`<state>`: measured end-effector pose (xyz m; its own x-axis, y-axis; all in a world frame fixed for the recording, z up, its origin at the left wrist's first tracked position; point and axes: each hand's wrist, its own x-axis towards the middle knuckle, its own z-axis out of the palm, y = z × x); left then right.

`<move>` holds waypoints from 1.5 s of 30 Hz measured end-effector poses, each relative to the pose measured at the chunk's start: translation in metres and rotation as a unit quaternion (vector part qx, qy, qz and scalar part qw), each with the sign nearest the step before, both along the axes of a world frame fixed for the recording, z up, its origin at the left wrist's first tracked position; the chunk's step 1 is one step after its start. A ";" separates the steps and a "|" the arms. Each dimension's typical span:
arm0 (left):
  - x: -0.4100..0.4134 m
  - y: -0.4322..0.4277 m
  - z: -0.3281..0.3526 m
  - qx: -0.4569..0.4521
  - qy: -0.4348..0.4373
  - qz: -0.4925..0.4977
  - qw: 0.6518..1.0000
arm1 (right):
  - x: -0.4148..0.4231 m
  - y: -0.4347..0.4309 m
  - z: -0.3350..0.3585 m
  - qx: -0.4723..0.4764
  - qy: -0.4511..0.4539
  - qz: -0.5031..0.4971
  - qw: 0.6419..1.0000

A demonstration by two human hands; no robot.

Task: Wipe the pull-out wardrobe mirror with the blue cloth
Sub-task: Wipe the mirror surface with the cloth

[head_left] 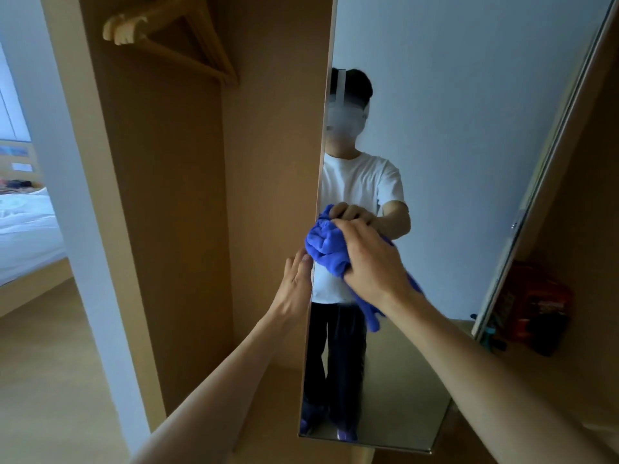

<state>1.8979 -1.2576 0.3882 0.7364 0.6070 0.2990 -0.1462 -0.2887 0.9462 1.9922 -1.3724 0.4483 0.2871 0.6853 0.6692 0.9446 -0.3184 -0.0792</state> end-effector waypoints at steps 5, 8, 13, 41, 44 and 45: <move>0.000 0.003 -0.015 0.034 0.021 -0.014 0.999 | 0.006 -0.016 0.015 -0.083 -0.122 -0.046 0.988; 0.000 0.001 -0.030 0.023 0.012 -0.010 1.000 | 0.005 -0.014 0.009 -0.096 -0.154 -0.059 0.982; 0.003 0.004 -0.040 -0.003 0.006 -0.011 1.000 | 0.006 -0.008 -0.017 -0.061 -0.174 -0.068 0.981; -0.004 -0.005 -0.072 -0.045 0.062 -0.016 0.997 | 0.011 -0.015 -0.045 -0.048 -0.156 -0.046 0.986; -0.002 -0.007 -0.072 -0.044 0.084 -0.001 0.995 | 0.019 -0.018 -0.027 -0.037 -0.166 -0.048 0.984; -0.001 -0.009 -0.072 -0.034 0.090 0.003 0.995 | 0.020 -0.018 -0.027 -0.037 -0.166 -0.046 0.984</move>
<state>1.8972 -1.2663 0.3159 0.7705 0.6259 0.1207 0.0284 -0.2228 0.9745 2.0120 -1.3905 0.4216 0.1239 0.7175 0.6855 0.8811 -0.3973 0.2566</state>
